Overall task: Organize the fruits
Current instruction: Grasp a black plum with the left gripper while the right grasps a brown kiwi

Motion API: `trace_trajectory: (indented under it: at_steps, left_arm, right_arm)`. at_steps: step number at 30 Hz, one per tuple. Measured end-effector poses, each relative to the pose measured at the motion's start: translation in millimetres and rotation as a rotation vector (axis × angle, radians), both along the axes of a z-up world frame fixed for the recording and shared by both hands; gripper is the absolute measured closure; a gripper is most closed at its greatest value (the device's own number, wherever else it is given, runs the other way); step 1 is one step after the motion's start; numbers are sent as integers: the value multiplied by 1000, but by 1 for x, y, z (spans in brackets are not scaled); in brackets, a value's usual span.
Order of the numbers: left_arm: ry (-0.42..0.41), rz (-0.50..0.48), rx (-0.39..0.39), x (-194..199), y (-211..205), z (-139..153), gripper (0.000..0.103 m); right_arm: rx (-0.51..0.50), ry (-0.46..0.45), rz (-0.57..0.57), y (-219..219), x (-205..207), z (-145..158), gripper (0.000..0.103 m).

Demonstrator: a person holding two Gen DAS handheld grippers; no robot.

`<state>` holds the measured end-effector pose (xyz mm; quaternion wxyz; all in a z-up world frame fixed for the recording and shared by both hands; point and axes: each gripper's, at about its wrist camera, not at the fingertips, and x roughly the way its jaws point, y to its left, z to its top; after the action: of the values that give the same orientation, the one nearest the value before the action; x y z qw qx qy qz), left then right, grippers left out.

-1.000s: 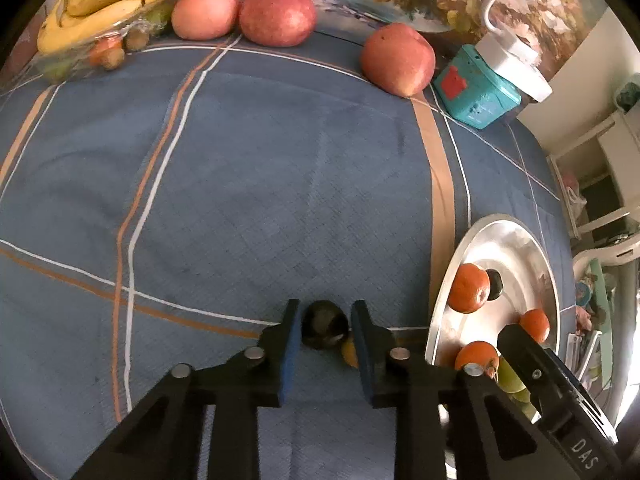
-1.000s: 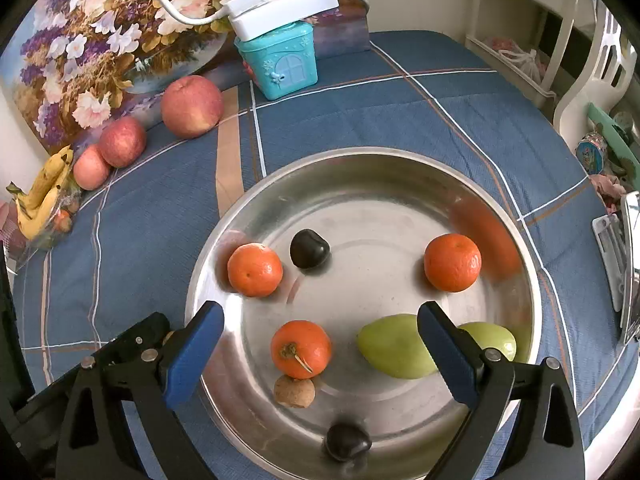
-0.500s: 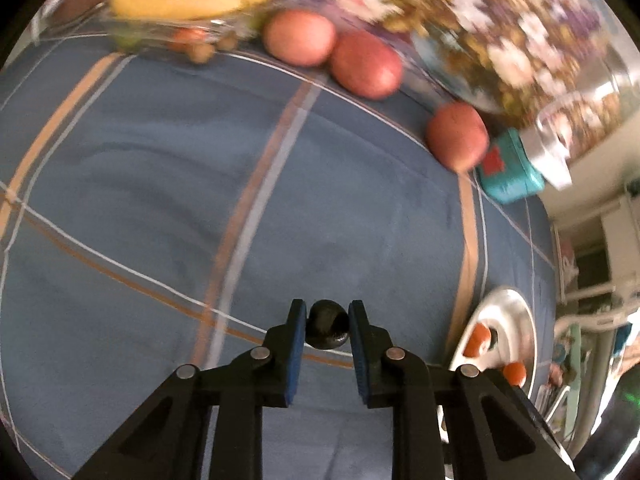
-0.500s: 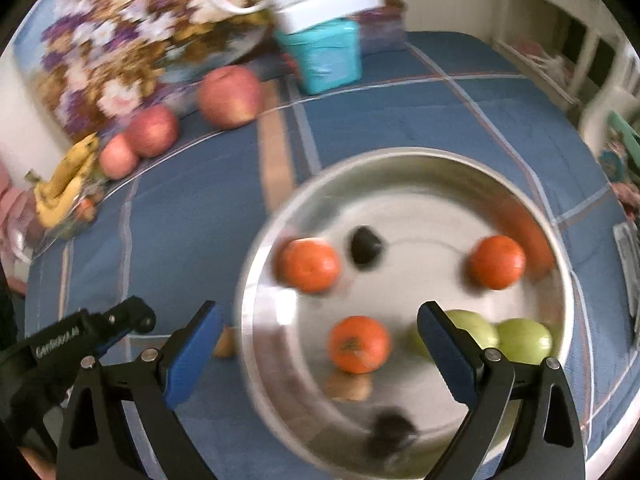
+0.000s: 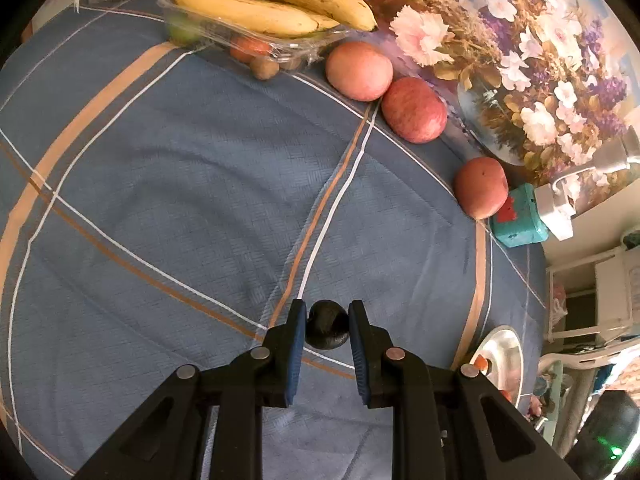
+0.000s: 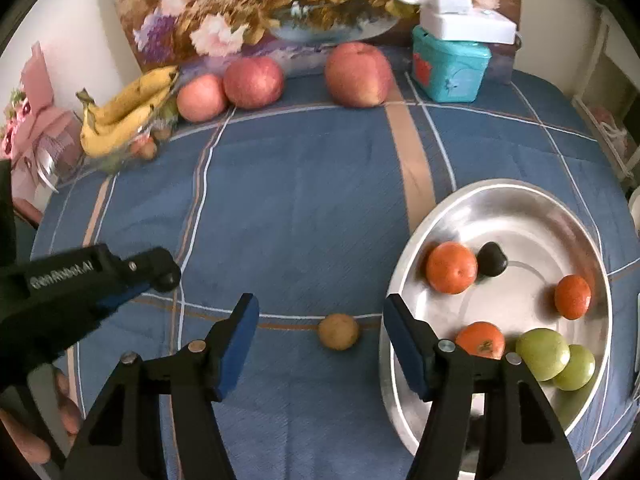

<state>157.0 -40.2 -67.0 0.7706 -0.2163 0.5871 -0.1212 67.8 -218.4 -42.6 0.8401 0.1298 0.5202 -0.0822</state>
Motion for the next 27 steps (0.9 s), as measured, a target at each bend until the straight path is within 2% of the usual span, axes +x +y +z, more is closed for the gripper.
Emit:
trace_trajectory:
  at_steps: [1,9,14,27]
  left_arm:
    - [1,-2,-4,0,1,0,80]
    - [14,2,-25,1,3,-1,80]
    - [16,6,-30,2,5,-1,80]
    - [15,8,-34,2,5,-2,80]
  right_arm:
    - [-4,9,4,2,1,-2,45]
    - [-69,74,-5,9,8,-17,52]
    - [-145,111,-6,16,10,-24,58]
    - [-235,143,11,24,14,-28,72]
